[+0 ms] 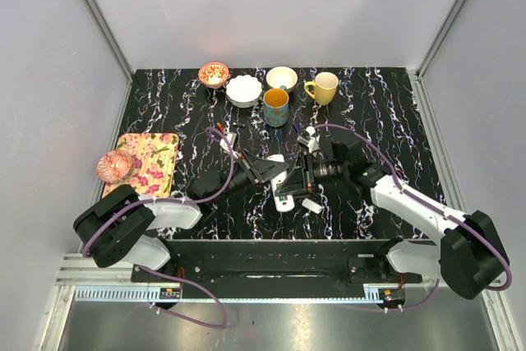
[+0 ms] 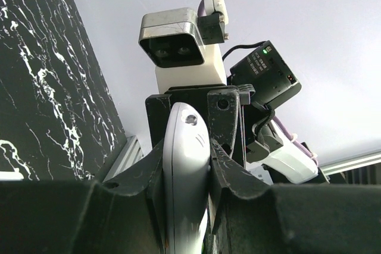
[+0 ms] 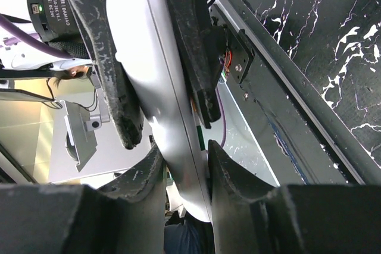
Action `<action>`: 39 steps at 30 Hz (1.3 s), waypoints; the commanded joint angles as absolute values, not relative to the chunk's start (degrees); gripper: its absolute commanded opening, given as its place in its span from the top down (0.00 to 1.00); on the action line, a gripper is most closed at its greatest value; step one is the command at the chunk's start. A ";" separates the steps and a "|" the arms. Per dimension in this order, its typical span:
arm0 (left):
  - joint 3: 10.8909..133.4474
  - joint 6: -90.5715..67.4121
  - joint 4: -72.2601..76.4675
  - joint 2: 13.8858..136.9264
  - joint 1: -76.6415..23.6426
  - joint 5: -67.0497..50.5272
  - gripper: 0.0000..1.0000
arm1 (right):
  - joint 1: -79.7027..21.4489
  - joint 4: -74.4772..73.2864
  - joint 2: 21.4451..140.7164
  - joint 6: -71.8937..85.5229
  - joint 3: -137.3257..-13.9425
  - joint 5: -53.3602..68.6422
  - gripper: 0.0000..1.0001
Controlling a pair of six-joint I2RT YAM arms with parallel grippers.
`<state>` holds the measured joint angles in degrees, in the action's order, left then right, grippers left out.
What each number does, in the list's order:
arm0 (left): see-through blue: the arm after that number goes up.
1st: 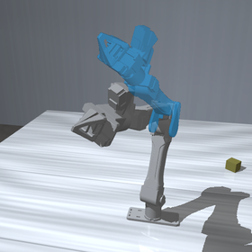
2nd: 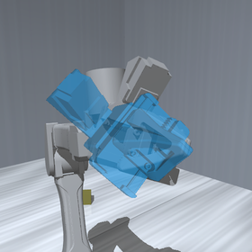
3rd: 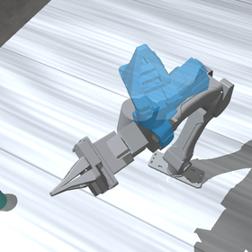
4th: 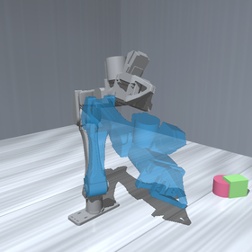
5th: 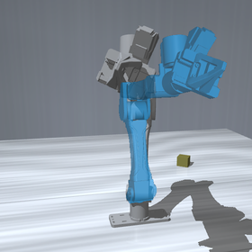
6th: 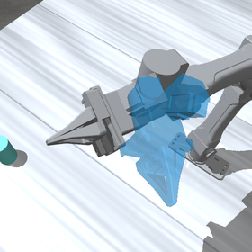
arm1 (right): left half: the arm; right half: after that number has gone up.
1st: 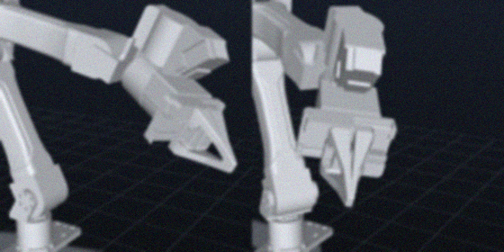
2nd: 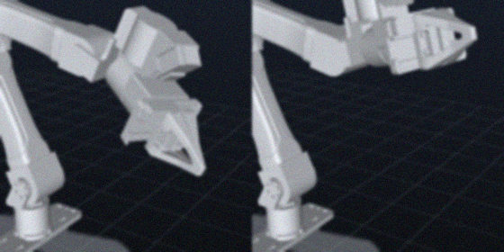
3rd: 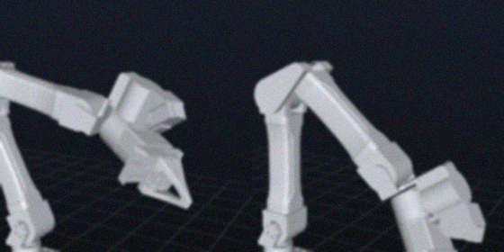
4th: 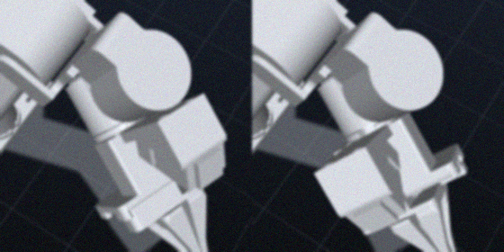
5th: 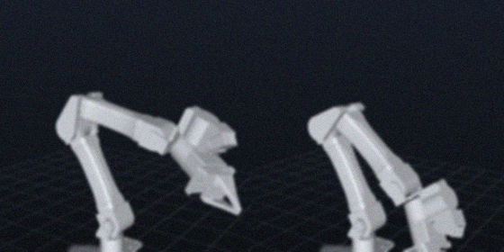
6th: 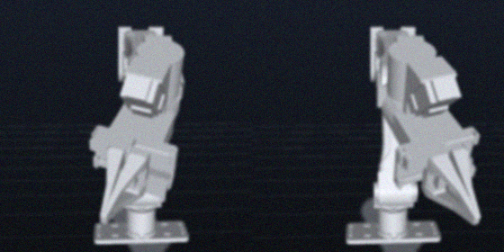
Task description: Load the batteries into the remote control
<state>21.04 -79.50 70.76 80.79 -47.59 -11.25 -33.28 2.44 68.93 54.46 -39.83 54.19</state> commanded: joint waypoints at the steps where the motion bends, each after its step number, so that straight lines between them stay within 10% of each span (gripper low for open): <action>1: 21.63 -83.22 90.60 82.61 -47.56 -23.37 0.93 | -32.87 1.85 69.87 53.79 -44.21 47.28 1.00; 15: 20.39 -83.23 93.16 81.48 -45.44 -26.02 0.59 | -32.43 -5.27 68.73 49.13 -45.53 53.35 1.00; 18: 20.21 -83.23 93.60 81.56 -45.53 -26.10 0.62 | -32.34 -5.63 68.64 48.78 -45.53 53.35 1.00; 23: 20.13 -83.32 94.13 81.83 -45.44 -26.37 1.00 | -32.26 -5.54 68.90 48.78 -45.44 53.35 1.00; 35: 23.20 -79.02 83.42 79.19 -48.69 -24.52 1.00 | -32.25 -6.15 71.37 49.31 -45.61 52.74 0.99; 39: 23.29 -78.22 82.35 79.01 -49.83 -23.21 1.00 | -32.26 -5.01 72.16 50.36 -45.70 52.03 0.86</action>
<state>20.27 -82.02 71.61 81.47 -46.24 -20.34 -32.77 -6.07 70.19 48.45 -43.48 56.77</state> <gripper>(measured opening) 0.300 0.327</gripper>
